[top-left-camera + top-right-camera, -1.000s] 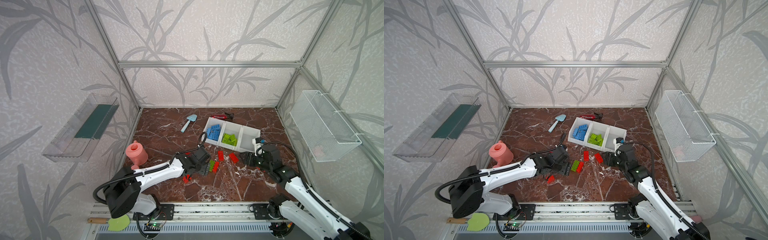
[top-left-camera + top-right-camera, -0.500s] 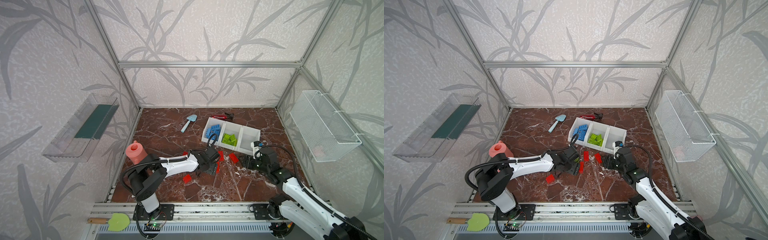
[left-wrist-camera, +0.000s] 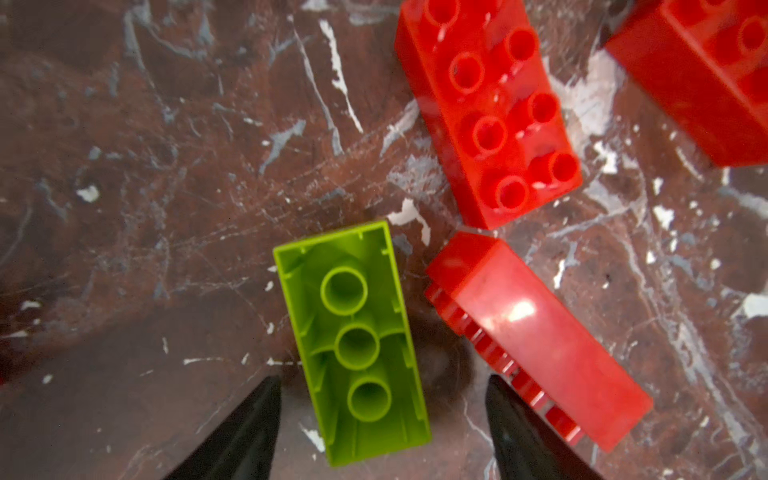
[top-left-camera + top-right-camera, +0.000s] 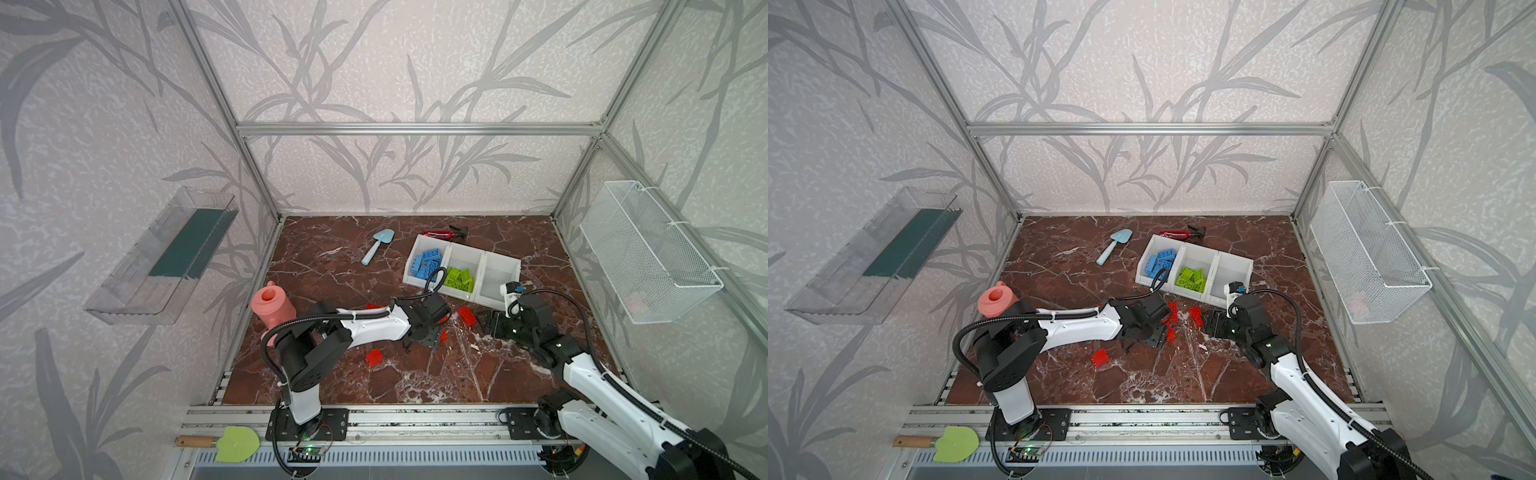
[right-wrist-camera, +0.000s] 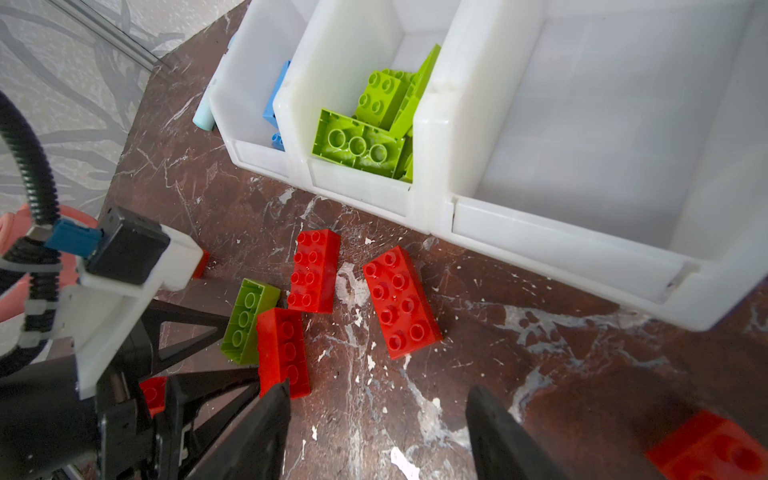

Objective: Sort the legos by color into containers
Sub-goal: 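Close the left gripper on the lime-green brick beside the red bricks and lift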

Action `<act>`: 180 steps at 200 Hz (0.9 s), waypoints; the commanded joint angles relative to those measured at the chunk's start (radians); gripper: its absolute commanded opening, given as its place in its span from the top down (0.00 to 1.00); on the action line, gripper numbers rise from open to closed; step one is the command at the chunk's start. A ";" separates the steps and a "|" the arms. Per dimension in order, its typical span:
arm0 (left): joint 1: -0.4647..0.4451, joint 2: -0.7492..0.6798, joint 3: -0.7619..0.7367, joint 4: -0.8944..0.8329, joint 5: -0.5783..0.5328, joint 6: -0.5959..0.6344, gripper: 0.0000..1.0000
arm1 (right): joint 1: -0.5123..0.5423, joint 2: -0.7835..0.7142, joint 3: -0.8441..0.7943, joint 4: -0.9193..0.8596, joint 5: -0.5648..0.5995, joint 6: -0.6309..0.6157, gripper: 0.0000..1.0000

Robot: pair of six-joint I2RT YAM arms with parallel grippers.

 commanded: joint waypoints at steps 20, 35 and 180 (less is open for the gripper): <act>-0.002 0.043 0.049 -0.038 -0.047 0.006 0.40 | 0.005 -0.002 -0.015 0.023 0.004 -0.028 0.31; -0.002 0.043 0.047 -0.037 -0.049 0.004 0.48 | 0.005 0.010 -0.018 0.035 -0.005 -0.028 0.31; -0.005 -0.269 -0.052 -0.100 -0.100 -0.012 0.61 | 0.004 -0.003 -0.043 0.049 -0.007 -0.023 0.31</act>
